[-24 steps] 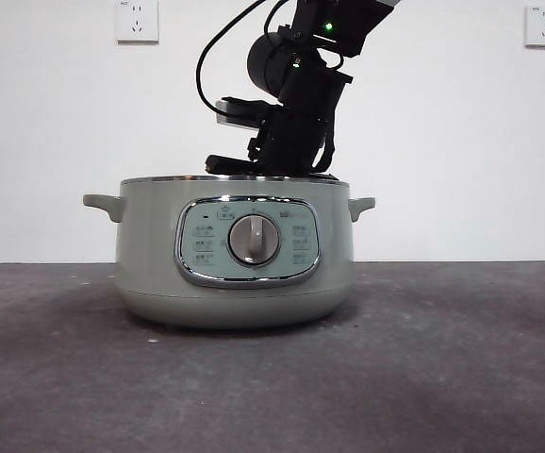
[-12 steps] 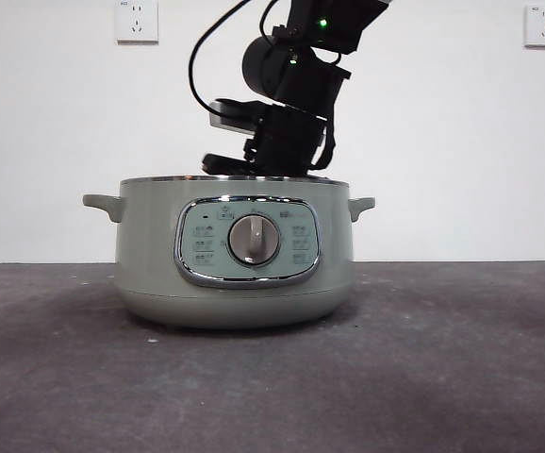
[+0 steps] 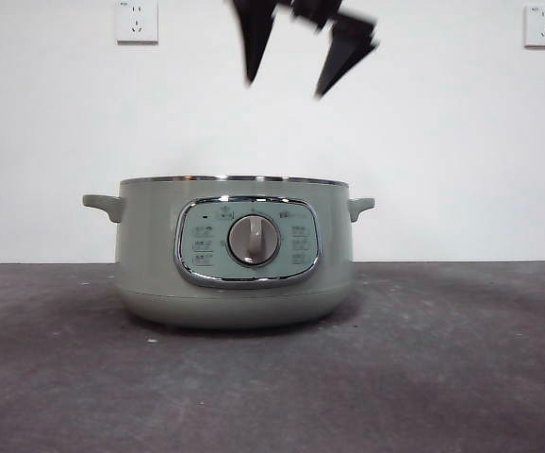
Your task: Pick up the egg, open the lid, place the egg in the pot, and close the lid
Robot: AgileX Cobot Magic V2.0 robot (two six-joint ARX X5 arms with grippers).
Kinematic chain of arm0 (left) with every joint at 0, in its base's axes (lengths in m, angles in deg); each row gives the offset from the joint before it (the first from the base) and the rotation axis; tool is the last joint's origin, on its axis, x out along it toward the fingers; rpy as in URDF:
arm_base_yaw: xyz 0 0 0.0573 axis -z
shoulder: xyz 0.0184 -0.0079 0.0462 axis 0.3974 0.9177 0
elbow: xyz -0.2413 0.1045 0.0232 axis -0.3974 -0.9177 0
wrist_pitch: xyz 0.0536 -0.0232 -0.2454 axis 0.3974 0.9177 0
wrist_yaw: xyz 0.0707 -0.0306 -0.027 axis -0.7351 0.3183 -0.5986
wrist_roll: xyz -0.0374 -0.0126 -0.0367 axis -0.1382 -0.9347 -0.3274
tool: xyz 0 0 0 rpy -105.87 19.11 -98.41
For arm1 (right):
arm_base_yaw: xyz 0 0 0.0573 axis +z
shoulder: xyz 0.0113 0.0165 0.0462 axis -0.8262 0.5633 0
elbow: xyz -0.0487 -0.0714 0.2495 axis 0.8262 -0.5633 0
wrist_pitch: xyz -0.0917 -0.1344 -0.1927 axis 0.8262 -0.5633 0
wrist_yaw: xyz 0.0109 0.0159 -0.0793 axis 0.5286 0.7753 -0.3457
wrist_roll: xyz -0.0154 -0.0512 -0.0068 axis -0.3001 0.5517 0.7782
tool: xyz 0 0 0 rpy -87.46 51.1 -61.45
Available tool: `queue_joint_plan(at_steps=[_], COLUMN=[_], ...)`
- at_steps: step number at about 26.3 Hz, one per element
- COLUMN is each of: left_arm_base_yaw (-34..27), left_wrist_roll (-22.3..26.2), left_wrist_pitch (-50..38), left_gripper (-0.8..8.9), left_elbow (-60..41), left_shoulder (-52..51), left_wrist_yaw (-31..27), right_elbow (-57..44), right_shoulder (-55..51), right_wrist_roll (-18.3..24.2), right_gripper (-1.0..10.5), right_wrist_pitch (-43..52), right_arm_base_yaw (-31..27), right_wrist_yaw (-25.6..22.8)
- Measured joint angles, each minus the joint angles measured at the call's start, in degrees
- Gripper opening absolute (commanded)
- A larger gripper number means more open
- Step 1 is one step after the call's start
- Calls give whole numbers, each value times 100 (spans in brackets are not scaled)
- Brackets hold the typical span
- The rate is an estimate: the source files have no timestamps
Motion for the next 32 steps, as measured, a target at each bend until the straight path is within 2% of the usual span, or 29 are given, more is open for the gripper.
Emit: queue_joint_plan(at_steps=[3, 10, 15, 20, 24, 32], left_arm_base_yaw=[0, 0, 0, 0, 0, 63], left_wrist_roll=[17, 90, 109, 138, 166, 216], left_wrist_pitch=[-85, -605, -927, -1285, -1412, -2035], left_gripper=[-8, -8, -8, -8, -6, -6], left_elbow=[0, 0, 0, 0, 0, -4], left_shoulder=[238, 774, 1274, 1821, 2302, 2955], left_wrist_yaw=[0, 0, 0, 39, 223, 225], right_elbow=[807, 800, 385, -662, -1939, -4378], right_shoulder=[-245, -1681, -2603, -3606, -4540, -6231], right_wrist_roll=[-192, -267, -271, -269, -225, -177], right_gripper=[497, 497, 497, 497, 497, 497], right_wrist_pitch=[-4, -4, -4, -4, -4, -4], right_arm_base_yaw=[-358, -485, -468, -463, -463, -463], right_wrist_yaw=[31, 55, 352, 411, 407, 404])
